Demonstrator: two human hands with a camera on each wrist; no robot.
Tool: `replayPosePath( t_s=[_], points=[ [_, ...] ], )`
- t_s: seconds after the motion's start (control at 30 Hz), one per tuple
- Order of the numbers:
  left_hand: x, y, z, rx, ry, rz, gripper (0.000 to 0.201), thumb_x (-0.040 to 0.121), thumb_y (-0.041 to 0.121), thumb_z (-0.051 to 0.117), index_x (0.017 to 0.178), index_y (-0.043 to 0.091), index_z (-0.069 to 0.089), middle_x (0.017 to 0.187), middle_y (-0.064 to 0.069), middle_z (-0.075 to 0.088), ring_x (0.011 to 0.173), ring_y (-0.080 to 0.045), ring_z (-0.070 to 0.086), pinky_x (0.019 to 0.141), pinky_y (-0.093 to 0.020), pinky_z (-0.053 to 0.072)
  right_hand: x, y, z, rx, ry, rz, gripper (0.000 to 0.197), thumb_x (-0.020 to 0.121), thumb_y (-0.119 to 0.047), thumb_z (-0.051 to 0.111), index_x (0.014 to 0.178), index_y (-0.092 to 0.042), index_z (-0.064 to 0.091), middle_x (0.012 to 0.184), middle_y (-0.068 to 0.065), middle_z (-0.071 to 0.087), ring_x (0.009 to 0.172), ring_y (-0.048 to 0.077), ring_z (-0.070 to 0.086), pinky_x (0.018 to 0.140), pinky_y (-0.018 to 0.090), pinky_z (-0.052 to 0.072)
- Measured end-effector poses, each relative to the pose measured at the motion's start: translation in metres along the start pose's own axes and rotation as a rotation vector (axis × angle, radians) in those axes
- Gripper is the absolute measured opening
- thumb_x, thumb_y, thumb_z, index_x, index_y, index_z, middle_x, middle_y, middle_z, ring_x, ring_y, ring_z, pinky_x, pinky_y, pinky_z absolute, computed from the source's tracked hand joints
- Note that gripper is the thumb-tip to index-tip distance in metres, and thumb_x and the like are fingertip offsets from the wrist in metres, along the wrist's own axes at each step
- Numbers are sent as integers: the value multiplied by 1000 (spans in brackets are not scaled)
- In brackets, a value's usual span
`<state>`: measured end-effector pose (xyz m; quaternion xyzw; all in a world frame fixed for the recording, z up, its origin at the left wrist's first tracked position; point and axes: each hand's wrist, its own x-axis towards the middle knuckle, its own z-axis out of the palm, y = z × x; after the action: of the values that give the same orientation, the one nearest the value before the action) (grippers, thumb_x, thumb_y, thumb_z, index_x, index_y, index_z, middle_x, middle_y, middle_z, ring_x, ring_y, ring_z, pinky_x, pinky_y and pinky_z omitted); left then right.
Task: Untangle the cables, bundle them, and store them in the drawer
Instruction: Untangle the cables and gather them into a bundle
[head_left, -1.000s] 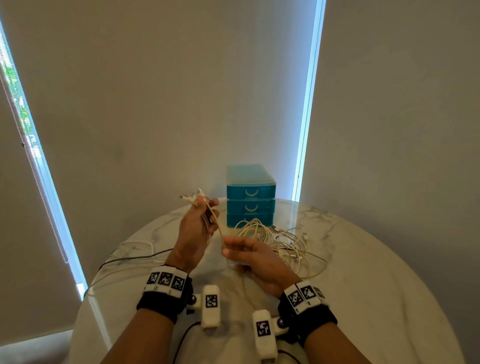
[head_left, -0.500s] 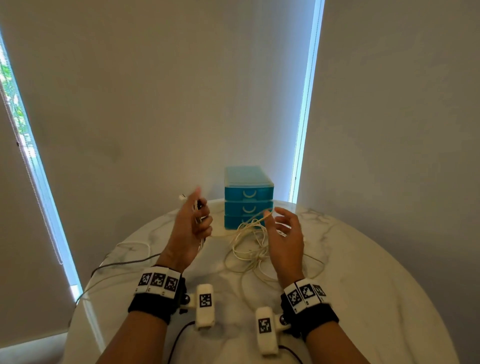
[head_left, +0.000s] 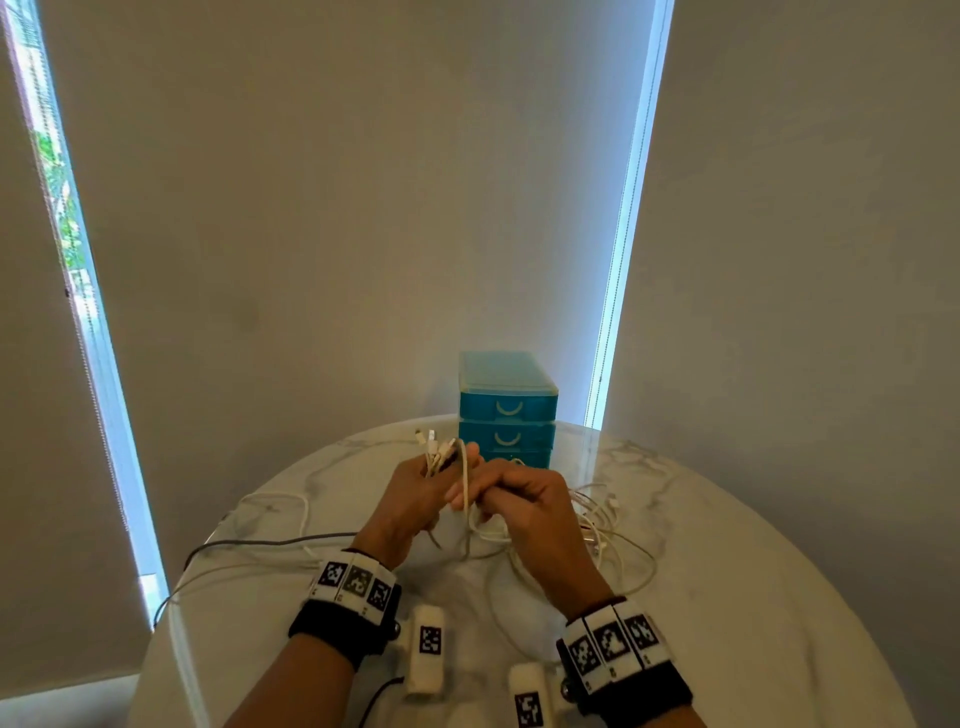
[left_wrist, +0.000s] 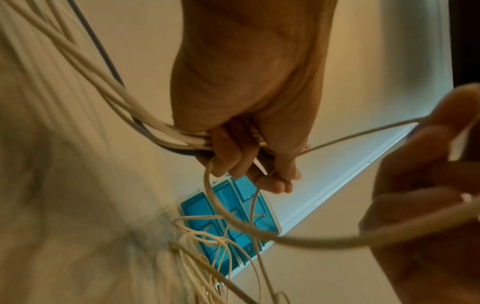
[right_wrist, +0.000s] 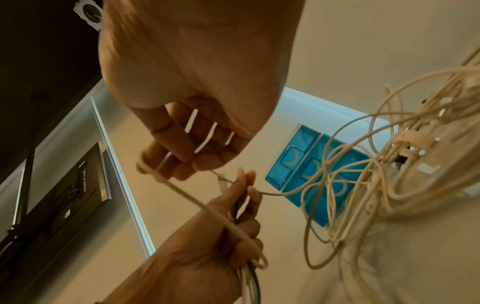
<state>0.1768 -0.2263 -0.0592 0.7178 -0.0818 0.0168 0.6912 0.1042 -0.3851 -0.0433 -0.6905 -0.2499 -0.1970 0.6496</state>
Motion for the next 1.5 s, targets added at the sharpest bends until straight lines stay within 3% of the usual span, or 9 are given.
replayPosePath(
  t_s=[0.3, 0.53, 0.63, 0.73, 0.9, 1.1, 1.27, 1.37, 1.5],
  points=[
    [-1, 18, -6, -478, -149, 275, 34, 103, 37, 57, 117, 11, 73, 96, -3, 63, 49, -8, 25, 48, -27, 17, 6, 78, -25, 208, 329, 590, 17, 96, 3, 64, 109, -7, 70, 97, 19, 73, 79, 23, 67, 65, 30, 54],
    [-3, 20, -13, -479, -266, 260, 30, 105, 27, 59, 129, 22, 75, 94, -3, 63, 53, -9, 26, 52, -29, 17, 2, 66, -33, -55, 388, 446, 12, 100, -20, 75, 108, -11, 75, 85, 11, 79, 68, 18, 70, 60, 28, 56],
    [2, 12, -8, -229, -218, 199, 44, 103, 25, 69, 146, 31, 63, 94, -7, 63, 53, -11, 26, 47, -27, 18, 13, 39, -41, 316, 511, 287, 20, 109, -25, 62, 117, -10, 73, 92, 8, 77, 69, 12, 65, 61, 25, 54],
    [3, 6, 0, -222, -183, 47, 41, 99, 26, 76, 138, 30, 68, 98, -6, 64, 53, -7, 28, 44, -20, 23, 15, 22, -53, 647, 468, 260, 24, 113, -21, 51, 124, -10, 69, 101, 10, 75, 71, 13, 61, 60, 23, 48],
    [-1, 7, 5, -91, -228, 63, 35, 99, 35, 75, 133, 38, 72, 99, 1, 78, 54, -7, 32, 50, -24, 24, 12, 14, -49, 598, 340, 251, 29, 115, -21, 45, 131, -6, 64, 103, 9, 74, 66, 15, 55, 56, 25, 43],
    [-9, 9, 15, 40, -194, 82, 9, 99, 32, 76, 105, 26, 75, 57, 13, 62, 51, -7, 37, 47, -22, 29, 10, 3, -32, 631, 126, 224, 30, 109, -21, 51, 129, -5, 65, 105, 15, 69, 67, 15, 56, 59, 25, 45],
    [-5, 14, 11, -94, -42, 127, 21, 97, 40, 77, 105, 21, 82, 77, 7, 73, 52, -6, 38, 46, -21, 30, 11, 26, -39, 514, 220, 407, 40, 103, -6, 64, 141, -16, 58, 114, 12, 77, 94, 20, 72, 82, 34, 56],
    [-1, 13, 4, -213, 27, 219, 26, 100, 40, 72, 114, 20, 81, 88, -3, 72, 51, -7, 32, 47, -25, 27, 8, 57, -46, 512, 344, 661, 30, 101, 6, 58, 131, 6, 61, 112, 17, 72, 100, 25, 70, 92, 37, 62],
    [1, 14, 4, -305, 37, 273, 27, 106, 31, 64, 124, 14, 76, 109, -9, 76, 48, -6, 28, 42, -19, 26, 11, 70, -51, 464, 458, 661, 22, 96, 7, 61, 118, 4, 65, 102, 20, 70, 88, 24, 70, 76, 32, 64]
  ],
)
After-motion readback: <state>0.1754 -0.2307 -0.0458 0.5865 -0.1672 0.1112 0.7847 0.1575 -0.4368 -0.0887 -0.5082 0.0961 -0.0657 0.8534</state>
